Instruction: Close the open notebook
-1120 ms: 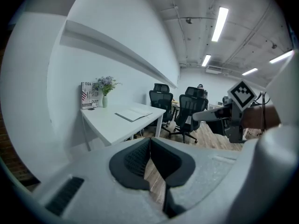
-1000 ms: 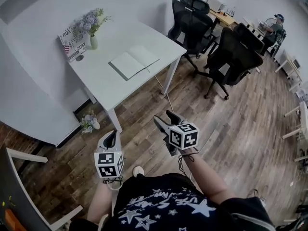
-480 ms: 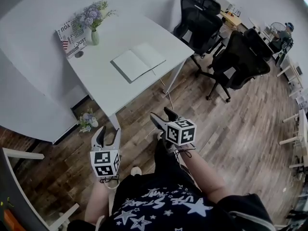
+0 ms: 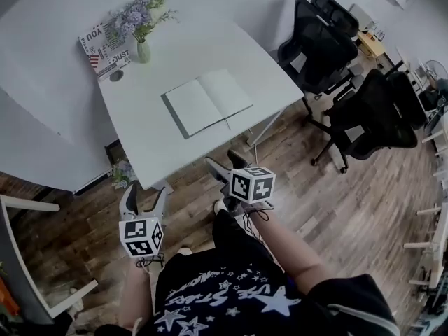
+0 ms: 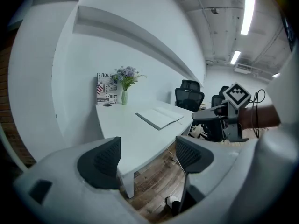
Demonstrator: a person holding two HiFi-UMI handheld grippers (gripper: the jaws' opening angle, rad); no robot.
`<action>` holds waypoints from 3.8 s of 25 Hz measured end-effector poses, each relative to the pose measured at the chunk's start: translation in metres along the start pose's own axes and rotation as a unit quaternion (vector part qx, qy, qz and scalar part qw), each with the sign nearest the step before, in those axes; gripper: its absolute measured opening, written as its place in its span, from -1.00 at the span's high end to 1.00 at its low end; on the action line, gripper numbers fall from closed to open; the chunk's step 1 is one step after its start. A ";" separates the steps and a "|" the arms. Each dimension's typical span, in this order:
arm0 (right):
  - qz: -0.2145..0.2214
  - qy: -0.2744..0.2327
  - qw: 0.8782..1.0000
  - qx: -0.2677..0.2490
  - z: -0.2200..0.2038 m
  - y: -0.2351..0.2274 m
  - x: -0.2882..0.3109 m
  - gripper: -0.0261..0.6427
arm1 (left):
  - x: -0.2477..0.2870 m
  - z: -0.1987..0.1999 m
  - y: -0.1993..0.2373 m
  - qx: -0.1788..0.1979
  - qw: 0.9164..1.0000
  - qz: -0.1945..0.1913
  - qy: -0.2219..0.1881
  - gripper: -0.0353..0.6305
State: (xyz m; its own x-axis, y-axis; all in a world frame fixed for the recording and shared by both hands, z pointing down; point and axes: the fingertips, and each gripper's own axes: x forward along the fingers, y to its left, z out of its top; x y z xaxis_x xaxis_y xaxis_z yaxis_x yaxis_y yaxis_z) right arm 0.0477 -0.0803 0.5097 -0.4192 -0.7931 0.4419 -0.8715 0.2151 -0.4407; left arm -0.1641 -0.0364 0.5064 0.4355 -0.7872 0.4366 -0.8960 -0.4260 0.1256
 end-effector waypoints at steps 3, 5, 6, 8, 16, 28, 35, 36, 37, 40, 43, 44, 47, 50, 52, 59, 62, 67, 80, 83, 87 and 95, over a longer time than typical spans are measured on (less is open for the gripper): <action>0.029 0.020 0.999 0.008 0.015 -0.014 0.024 -0.12 | 0.019 0.011 -0.007 -0.012 0.999 0.031 0.004 -0.20; 0.049 0.028 0.998 0.026 0.023 -0.023 0.038 -0.12 | 0.031 0.015 -0.014 -0.014 0.999 0.047 0.008 -0.20; 0.060 0.031 0.997 0.041 0.026 -0.026 0.045 -0.12 | 0.036 0.017 -0.016 -0.016 0.998 0.055 0.011 -0.20; 0.079 0.038 0.993 0.080 0.030 -0.034 0.060 -0.12 | 0.047 0.020 -0.019 -0.021 0.997 0.071 0.017 -0.20; 0.124 0.077 0.962 0.230 0.031 -0.055 0.096 -0.13 | 0.070 0.022 -0.025 -0.044 0.990 0.126 0.037 -0.20; 0.103 0.063 0.914 0.387 0.036 -0.067 0.127 -0.15 | 0.076 0.020 -0.013 -0.065 0.987 0.144 0.042 -0.20; 0.075 0.039 0.897 0.433 0.039 -0.075 0.135 -0.15 | 0.092 0.024 0.004 -0.050 0.992 0.103 0.047 -0.20; 0.073 0.037 0.895 0.438 0.039 -0.076 0.136 -0.15 | 0.095 0.026 0.005 -0.049 0.993 0.098 0.047 -0.20; 0.070 0.034 0.893 0.443 0.040 -0.077 0.136 -0.15 | 0.097 0.027 0.007 -0.049 0.993 0.094 0.046 -0.20; 0.064 0.028 0.888 0.454 0.040 -0.077 0.138 -0.15 | 0.100 0.029 0.011 -0.049 0.994 0.083 0.045 -0.20; 0.056 0.020 0.887 0.459 0.040 -0.075 0.142 -0.15 | 0.101 0.029 0.018 -0.050 0.995 0.077 0.046 -0.20; 0.052 0.018 0.885 0.463 0.040 -0.075 0.143 -0.15 | 0.101 0.029 0.020 -0.051 0.995 0.075 0.046 -0.20; 0.035 0.011 0.877 0.479 0.039 -0.077 0.147 -0.12 | 0.102 0.026 0.026 -0.052 0.995 0.070 0.049 -0.19; 0.021 0.009 0.872 0.488 0.035 -0.080 0.147 -0.05 | 0.102 0.024 0.028 -0.053 0.995 0.064 0.051 -0.20; 0.014 0.011 0.871 0.492 0.032 -0.082 0.146 0.07 | 0.102 0.022 0.028 -0.054 0.995 0.059 0.055 -0.20; 0.000 0.027 0.870 0.492 0.023 -0.087 0.144 0.45 | 0.103 0.016 0.024 -0.054 0.995 0.047 0.066 -0.20; -0.006 0.035 0.867 0.497 0.014 -0.094 0.144 0.78 | 0.105 0.015 0.021 -0.053 0.995 0.042 0.068 -0.19; 0.012 0.034 0.863 0.504 0.013 -0.096 0.144 0.84 | 0.110 0.012 0.017 -0.051 0.995 0.038 0.075 -0.19; 0.060 0.024 0.835 0.546 0.026 -0.087 0.138 0.87 | 0.164 0.024 -0.026 -0.114 0.982 -0.090 0.121 -0.19; 0.068 0.023 0.834 0.547 0.028 -0.086 0.137 0.87 | 0.182 0.024 -0.036 -0.152 0.969 -0.127 0.149 -0.19; 0.072 0.023 0.832 0.549 0.029 -0.085 0.137 0.87 | 0.195 0.027 -0.047 -0.213 0.947 -0.162 0.179 -0.19; 0.077 0.026 0.830 0.551 0.031 -0.086 0.137 0.87 | 0.219 0.039 -0.057 -0.396 0.877 -0.212 0.171 -0.19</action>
State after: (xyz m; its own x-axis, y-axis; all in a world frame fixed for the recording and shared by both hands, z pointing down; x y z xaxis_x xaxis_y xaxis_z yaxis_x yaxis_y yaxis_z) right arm 0.0731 -0.2256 0.5838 -0.5404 -0.7722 0.3340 -0.0557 -0.3633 -0.9300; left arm -0.0143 -0.2021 0.5606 0.8137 -0.3964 0.4252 -0.4979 -0.0977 0.8617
